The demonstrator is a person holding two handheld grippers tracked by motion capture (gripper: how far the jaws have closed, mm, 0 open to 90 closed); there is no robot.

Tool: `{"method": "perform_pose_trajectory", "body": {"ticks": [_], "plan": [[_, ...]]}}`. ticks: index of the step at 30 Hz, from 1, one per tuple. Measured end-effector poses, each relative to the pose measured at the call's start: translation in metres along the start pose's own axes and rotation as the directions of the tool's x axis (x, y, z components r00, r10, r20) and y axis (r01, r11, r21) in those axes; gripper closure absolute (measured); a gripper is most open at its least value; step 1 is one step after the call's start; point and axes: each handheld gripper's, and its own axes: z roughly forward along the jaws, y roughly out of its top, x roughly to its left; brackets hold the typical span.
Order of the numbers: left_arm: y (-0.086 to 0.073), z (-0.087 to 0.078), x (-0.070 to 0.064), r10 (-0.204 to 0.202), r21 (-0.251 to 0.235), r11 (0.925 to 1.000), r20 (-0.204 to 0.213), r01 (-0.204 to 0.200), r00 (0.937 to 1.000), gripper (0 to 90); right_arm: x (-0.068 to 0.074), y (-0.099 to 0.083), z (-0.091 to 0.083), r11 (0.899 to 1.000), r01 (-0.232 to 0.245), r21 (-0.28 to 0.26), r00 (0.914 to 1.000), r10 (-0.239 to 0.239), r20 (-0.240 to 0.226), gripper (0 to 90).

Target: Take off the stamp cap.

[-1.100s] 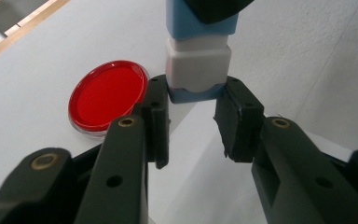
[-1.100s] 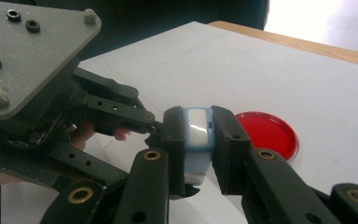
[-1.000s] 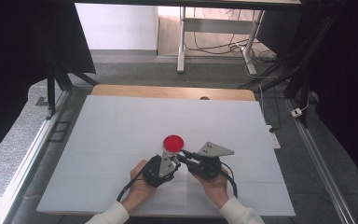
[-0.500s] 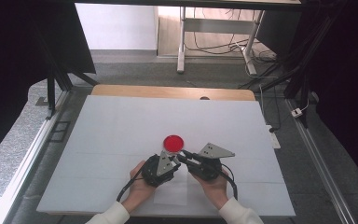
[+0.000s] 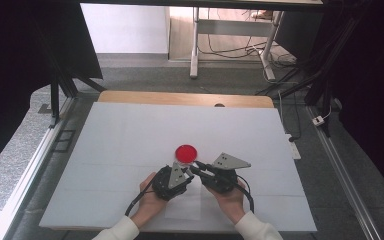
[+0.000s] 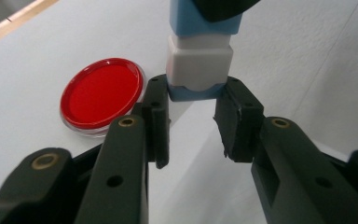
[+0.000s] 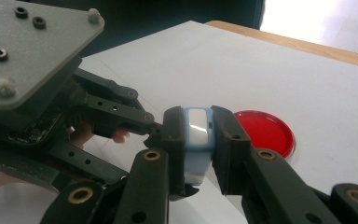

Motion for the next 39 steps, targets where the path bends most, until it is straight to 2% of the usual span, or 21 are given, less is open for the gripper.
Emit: {"method": "perform_pose_trajectory", "body": {"ticks": [11,13,14,19,21,22,23,24,25,26,28,34,39], "plan": [[0.001,-0.002,-0.002,0.056,0.001,0.9984,-0.048,-0.056,0.9973,66.1,-0.002,0.001,0.0,1.0,-0.018,0.002,0.9998,0.018,-0.011,75.7],[0.001,-0.002,0.0,0.045,-0.007,0.999,-0.039,-0.045,0.9982,66.1,-0.002,0.001,-0.001,1.0,-0.019,-0.004,0.9998,0.019,-0.01,75.7],[0.0,-0.002,0.0,0.025,-0.016,0.9995,-0.031,-0.025,0.9992,66.1,-0.002,0.001,-0.001,1.0,-0.02,-0.007,0.9998,0.02,-0.008,75.7],[-0.001,-0.001,0.004,-0.028,-0.011,0.9996,0.008,0.028,0.9996,66.1,0.0,-0.001,-0.001,1.0,-0.019,-0.015,0.9998,0.019,0.009,75.7],[0.0,0.0,0.001,-0.001,-0.004,1.0,-0.017,0.001,0.9999,66.2,-0.001,0.0,0.0,1.0,-0.027,-0.011,0.9996,0.027,0.001,75.8],[-0.001,0.002,-0.001,0.017,0.022,0.9996,-0.03,-0.016,0.9994,66.2,-0.001,0.0,0.0,1.0,-0.027,-0.011,0.9996,0.027,0.001,75.8],[-0.003,0.003,-0.001,0.046,0.053,0.9976,-0.037,-0.044,0.9982,66.2,-0.002,0.001,-0.002,1.0,-0.018,-0.021,0.9997,0.018,0.017,75.7],[-0.005,0.005,-0.001,0.048,0.059,0.9972,-0.039,-0.045,0.9981,66.2,-0.003,0.003,-0.005,0.999,-0.002,-0.032,0.9993,0.003,0.037,75.8],[-0.006,0.004,0.001,0.015,0.037,0.9992,-0.027,-0.014,0.9995,66.3,-0.006,0.007,-0.009,0.999,-0.008,-0.036,0.9993,0.01,0.035,75.7],[-0.005,0.003,0.004,-0.01,0.021,0.9997,-0.019,0.011,0.9998,66.2,-0.012,0.01,-0.014,0.998,-0.033,-0.05,0.9991,0.035,0.024,75.7],[-0.004,0.0,0.007,-0.011,0.001,0.9999,-0.028,0.011,0.9996,66.2,-0.013,0.01,-0.016,0.998,-0.028,-0.052,0.9991,0.03,0.031,75.7],[-0.006,-0.005,0.012,0.0,-0.004,1.0,-0.038,0.0,0.9993,66.0,-0.013,0.008,-0.015,0.999,-0.026,-0.042,0.9993,0.027,0.027,75.7],[-0.01,-0.012,0.021,-0.03,-0.012,0.9995,-0.036,0.03,0.9989,65.8,-0.015,0.007,-0.015,0.999,-0.026,-0.039,0.9994,0.027,0.023,75.6]]}}
